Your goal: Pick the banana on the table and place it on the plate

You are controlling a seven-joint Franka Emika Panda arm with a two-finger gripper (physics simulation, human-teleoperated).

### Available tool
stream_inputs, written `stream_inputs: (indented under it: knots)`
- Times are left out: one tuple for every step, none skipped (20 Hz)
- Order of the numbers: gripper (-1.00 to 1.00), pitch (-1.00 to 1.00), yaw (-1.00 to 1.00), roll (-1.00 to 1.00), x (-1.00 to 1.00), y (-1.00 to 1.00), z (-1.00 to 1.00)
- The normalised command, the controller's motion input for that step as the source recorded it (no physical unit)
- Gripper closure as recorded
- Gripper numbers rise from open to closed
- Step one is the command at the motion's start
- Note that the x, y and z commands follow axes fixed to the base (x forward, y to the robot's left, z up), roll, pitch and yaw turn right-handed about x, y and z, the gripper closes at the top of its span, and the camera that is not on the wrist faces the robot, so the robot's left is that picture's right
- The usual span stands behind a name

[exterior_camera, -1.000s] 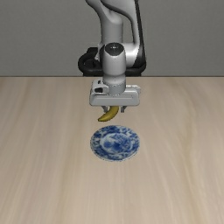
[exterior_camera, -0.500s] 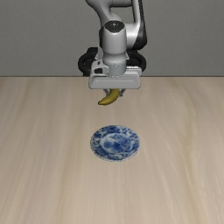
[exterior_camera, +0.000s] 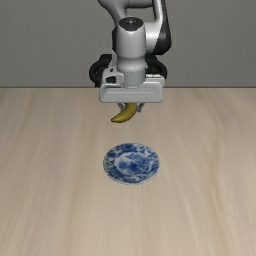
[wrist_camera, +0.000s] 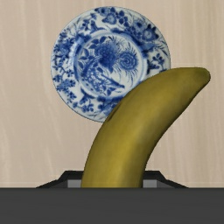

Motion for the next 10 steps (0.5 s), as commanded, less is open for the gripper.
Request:
stream_inputs:
  knots:
    - [1.00, 0.00, 0.00, 0.00, 1.00, 0.00, 0.00]
    - [1.00, 0.00, 0.00, 0.00, 1.00, 0.00, 0.00]
    - [1.00, 0.00, 0.00, 0.00, 1.00, 0.00, 0.00]
    - [1.00, 0.00, 0.00, 0.00, 1.00, 0.00, 0.00]
    - [1.00, 0.00, 0.00, 0.00, 1.00, 0.00, 0.00]
    - [1.00, 0.00, 0.00, 0.00, 1.00, 0.00, 0.00]
    - [1.00, 0.00, 0.00, 0.00, 1.00, 0.00, 0.00]
    - [1.00, 0.00, 0.00, 0.00, 1.00, 0.00, 0.00]
    - [1.00, 0.00, 0.00, 0.00, 1.00, 0.00, 0.00]
    - [1.00, 0.00, 0.00, 0.00, -1.00, 0.00, 0.00]
